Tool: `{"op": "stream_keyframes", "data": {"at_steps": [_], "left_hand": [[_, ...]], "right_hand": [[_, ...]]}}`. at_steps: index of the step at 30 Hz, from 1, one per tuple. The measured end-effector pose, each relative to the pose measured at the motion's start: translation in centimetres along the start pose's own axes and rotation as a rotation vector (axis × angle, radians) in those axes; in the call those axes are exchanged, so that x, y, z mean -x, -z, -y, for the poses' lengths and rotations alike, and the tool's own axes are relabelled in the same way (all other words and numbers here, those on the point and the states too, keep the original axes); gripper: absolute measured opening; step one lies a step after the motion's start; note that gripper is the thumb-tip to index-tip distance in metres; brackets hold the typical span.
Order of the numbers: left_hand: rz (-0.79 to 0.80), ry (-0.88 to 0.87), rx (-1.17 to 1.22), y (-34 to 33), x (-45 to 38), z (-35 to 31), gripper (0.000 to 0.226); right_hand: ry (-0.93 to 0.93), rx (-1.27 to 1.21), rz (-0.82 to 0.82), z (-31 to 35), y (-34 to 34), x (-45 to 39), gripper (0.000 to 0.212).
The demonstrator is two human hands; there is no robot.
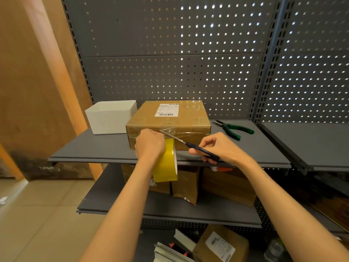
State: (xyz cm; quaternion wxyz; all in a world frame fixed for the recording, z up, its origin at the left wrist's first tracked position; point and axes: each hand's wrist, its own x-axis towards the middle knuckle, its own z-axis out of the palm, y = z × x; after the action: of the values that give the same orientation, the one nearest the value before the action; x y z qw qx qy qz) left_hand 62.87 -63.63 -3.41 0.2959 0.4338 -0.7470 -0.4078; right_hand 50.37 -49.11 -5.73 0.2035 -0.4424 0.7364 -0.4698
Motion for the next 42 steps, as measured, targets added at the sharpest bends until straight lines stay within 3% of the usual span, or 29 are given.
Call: {"op": "stream_keyframes", "data": {"at_steps": [8, 12, 14, 18, 25, 28, 42], "left_hand": [[-0.008, 0.004, 0.003, 0.1, 0.0, 0.3, 0.017], [-0.016, 0.003, -0.002, 0.2, 0.0, 0.6, 0.02], [-0.017, 0.007, -0.008, 0.2, 0.0, 0.8, 0.023], [-0.005, 0.019, -0.043, 0.2, 0.1, 1.1, 0.039], [0.1, 0.064, -0.116, 1.3, 0.2, 1.7, 0.056], [0.157, 0.076, -0.142, 1.8, 0.2, 1.8, 0.06], [0.215, 0.217, 0.236, 2.0, 1.2, 2.8, 0.034]], "right_hand": [[0.021, 0.014, -0.019, 0.5, -0.3, 0.4, 0.052], [0.005, -0.001, -0.012, 0.6, -0.4, 0.5, 0.041], [0.011, -0.005, -0.012, 0.5, -0.4, 0.7, 0.039], [0.01, 0.018, -0.02, 0.5, -0.5, 1.0, 0.054], [-0.019, 0.022, -0.031, 0.8, -1.1, 1.5, 0.026], [-0.007, 0.038, -0.034, 1.1, -1.5, 1.6, 0.025], [-0.02, 0.15, -0.086, 1.5, -1.8, 2.6, 0.033]]}}
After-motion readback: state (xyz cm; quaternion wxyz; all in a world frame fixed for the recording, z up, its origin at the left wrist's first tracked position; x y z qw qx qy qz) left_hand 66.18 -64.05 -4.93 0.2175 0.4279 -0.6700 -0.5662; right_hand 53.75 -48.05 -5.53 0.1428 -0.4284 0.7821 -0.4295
